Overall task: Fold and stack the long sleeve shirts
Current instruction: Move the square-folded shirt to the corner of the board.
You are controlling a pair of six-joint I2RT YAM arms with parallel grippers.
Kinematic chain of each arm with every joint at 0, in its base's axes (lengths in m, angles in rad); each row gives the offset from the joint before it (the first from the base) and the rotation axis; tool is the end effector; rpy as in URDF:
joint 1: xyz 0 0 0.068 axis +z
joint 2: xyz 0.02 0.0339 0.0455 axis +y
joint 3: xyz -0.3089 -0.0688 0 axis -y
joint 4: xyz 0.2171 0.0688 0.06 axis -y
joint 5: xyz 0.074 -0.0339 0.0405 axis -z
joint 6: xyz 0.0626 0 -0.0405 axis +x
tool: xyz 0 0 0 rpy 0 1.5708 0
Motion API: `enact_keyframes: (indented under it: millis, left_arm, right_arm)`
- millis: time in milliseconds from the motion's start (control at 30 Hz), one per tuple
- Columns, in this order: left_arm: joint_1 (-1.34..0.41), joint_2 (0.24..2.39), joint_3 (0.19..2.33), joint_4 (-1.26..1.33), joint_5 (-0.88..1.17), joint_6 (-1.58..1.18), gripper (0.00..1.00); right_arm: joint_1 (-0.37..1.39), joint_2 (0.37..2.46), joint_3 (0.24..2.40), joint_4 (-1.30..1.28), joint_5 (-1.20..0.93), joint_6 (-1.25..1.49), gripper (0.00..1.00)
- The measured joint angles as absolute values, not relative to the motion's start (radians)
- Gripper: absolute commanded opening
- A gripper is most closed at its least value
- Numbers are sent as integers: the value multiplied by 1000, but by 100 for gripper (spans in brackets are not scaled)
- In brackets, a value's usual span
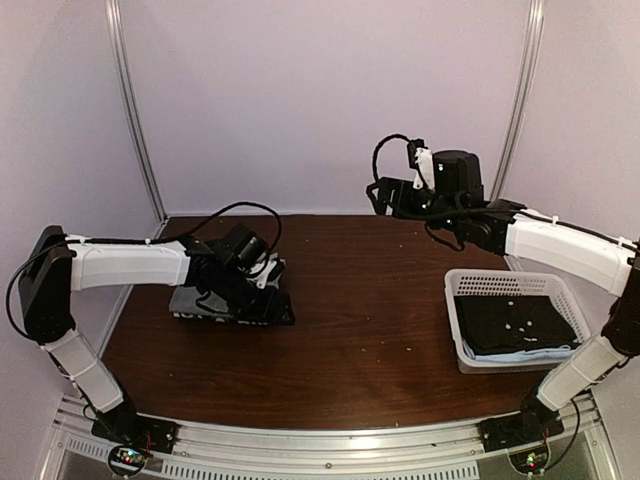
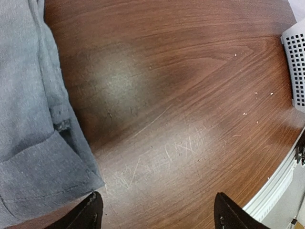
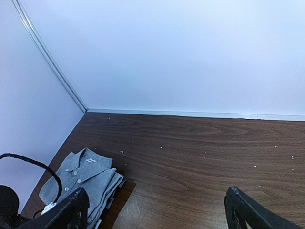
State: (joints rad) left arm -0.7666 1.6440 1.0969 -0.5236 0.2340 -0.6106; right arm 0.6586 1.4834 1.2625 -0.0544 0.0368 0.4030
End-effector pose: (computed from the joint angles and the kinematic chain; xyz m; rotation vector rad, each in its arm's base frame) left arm 0.2232 -0.2351 0.2415 0.3036 2.8002 -0.7124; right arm 0.2778 0.2120 0.3951 -0.2165 1.8931 0.6995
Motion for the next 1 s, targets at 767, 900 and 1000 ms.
enact_keyframes:
  millis: [767,900,1000]
  left_arm:
    - [-680,1814,1066,-363,138,-785,84]
    - [-617,1834,1075,-311,135,-784,84]
    - [-558,1854,1093,-287,134,-775,84]
  right_arm:
    - [656,1474,1203,-43,25,372,100]
    - [656,1474,1196,-57,26,369,100]
    - [656,1473,1184,-61,26,368,100]
